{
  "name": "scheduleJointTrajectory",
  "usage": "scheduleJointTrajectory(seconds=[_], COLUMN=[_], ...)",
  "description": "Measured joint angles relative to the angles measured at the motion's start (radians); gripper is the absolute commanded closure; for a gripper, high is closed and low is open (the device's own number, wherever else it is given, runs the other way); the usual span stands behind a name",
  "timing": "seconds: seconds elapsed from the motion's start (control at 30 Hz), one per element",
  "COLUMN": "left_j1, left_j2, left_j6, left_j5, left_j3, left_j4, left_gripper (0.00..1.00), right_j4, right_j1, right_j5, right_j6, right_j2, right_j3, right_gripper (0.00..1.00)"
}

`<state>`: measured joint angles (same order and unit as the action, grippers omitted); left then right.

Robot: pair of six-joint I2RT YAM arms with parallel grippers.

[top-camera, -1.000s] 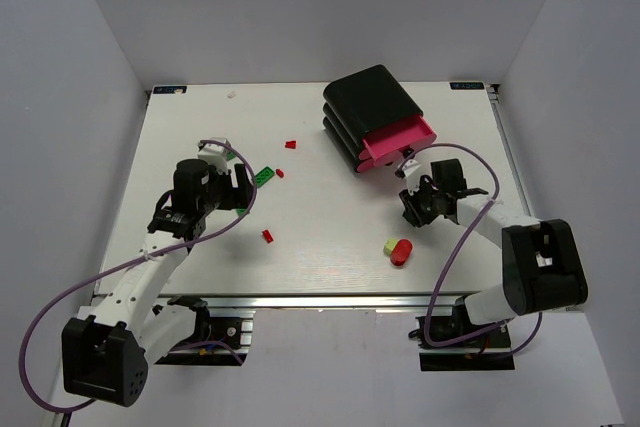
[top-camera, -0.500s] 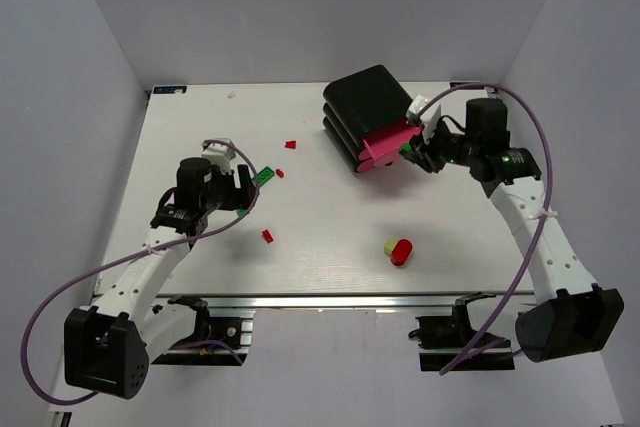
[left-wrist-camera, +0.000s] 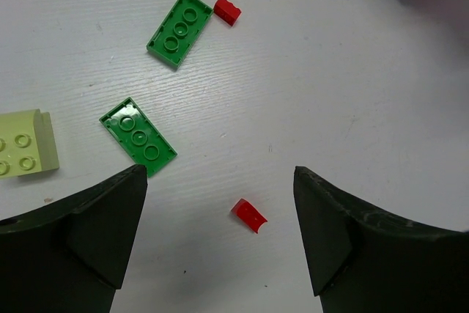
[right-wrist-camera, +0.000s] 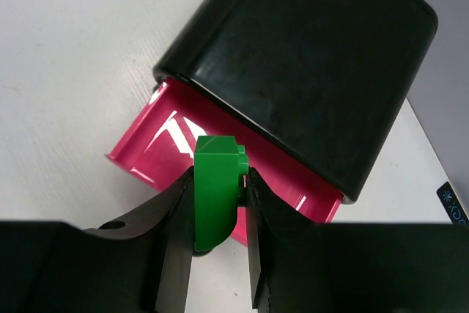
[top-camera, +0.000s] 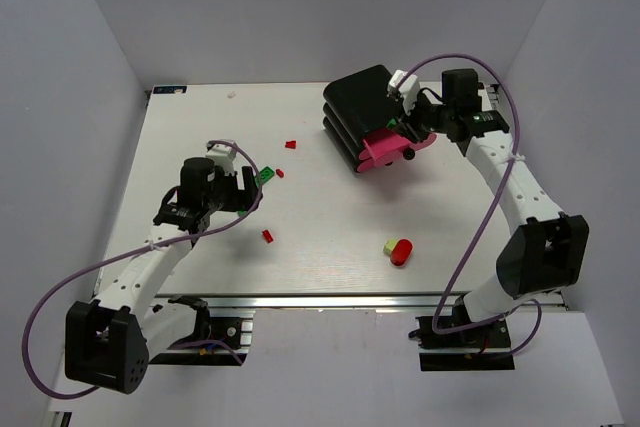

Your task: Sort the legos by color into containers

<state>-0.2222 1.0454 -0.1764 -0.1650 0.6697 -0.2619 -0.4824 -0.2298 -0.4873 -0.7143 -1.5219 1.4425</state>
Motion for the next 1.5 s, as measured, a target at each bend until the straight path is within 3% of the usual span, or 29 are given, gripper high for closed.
scheduleJointTrajectory(seconds=[0.23,0.47,0.5,0.53,0.57,0.6,0.73,0.77,0.8,0.83,0.93,1.17,1.5], left_j1=[-0.002,-0.002,-0.002,-0.002,-0.002,-0.002,-0.005,-0.006,-0.008,-0.009,-0.016,-0.026,-0.052], left_j2=[0.025,0.038,0.045,0.056,0.067,0.077,0.109,0.114,0.12,0.129,0.175,0.309,0.509], left_j6=[0.0,-0.005,-0.007,-0.009,-0.012,-0.014,-0.04,-0.052,-0.061,-0.072,-0.113,-0.184,-0.249], left_j5=[-0.003,-0.004,-0.004,-0.003,-0.003,-0.003,0.009,0.016,0.023,0.034,0.08,0.227,0.357], left_j3=[0.001,0.002,0.004,0.007,0.01,0.012,0.014,0.016,0.019,0.028,0.066,0.118,0.21], left_j4=[0.0,0.0,0.0,-0.001,0.0,-0.001,-0.007,-0.013,-0.021,-0.032,-0.063,-0.135,-0.156], left_gripper=[0.08,0.1,0.13,0.17,0.21,0.35,0.58,0.59,0.58,0.47,0.29,0.24,0.27], right_j4=[0.047,0.084,0.09,0.094,0.097,0.108,0.184,0.201,0.215,0.255,0.298,0.381,0.402], right_j1=[-0.001,0.0,0.0,0.0,0.0,0.002,0.018,0.023,0.034,0.042,0.054,0.105,0.163], right_j5=[0.058,0.075,0.079,0.082,0.087,0.09,0.067,0.031,0.008,-0.023,-0.11,-0.214,-0.269], right_j6=[0.002,0.028,0.034,0.044,0.058,0.092,0.31,0.375,0.415,0.467,0.562,0.631,0.649], right_j2=[-0.062,-0.066,-0.066,-0.064,-0.061,-0.05,0.108,0.161,0.239,0.303,0.47,0.551,0.63], right_j3=[0.0,0.0,0.0,0.0,-0.001,-0.008,-0.172,-0.221,-0.292,-0.358,-0.513,-0.639,-0.677], right_gripper=[0.49,0.47,0.49,0.66,0.88,1.0,1.0,0.9,0.68,0.42,0.28,0.28,0.29])
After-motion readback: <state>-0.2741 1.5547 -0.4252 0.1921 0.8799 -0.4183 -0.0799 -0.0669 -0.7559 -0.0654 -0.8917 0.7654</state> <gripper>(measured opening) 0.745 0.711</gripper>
